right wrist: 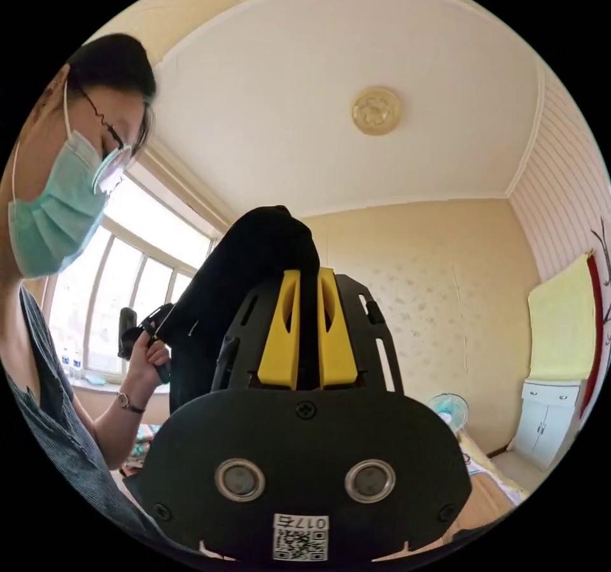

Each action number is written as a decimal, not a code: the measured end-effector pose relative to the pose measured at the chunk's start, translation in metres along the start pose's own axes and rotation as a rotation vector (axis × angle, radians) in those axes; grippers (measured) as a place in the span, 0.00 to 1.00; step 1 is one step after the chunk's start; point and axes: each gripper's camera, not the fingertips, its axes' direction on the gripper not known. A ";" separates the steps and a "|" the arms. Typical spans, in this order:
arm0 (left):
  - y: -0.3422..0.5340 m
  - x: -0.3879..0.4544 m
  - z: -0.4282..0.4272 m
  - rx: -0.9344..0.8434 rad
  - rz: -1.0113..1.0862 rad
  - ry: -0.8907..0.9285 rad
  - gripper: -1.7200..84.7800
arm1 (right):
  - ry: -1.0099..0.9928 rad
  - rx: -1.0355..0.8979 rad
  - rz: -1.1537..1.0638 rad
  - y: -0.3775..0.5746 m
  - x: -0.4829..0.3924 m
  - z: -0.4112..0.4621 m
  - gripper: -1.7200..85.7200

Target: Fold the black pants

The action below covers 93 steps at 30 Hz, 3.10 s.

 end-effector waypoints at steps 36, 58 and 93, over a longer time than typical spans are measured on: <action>0.330 -0.433 -0.128 -1.326 -1.029 -0.944 0.08 | 0.021 -1.763 0.339 0.748 0.567 0.136 0.06; 0.319 -0.228 -0.357 -1.601 -1.339 -0.781 0.02 | -0.390 -2.072 0.617 0.697 0.586 -0.254 0.10; 0.091 -0.077 -0.632 -0.062 -1.823 -0.822 0.01 | -0.236 -2.277 0.054 0.403 0.661 -0.333 0.07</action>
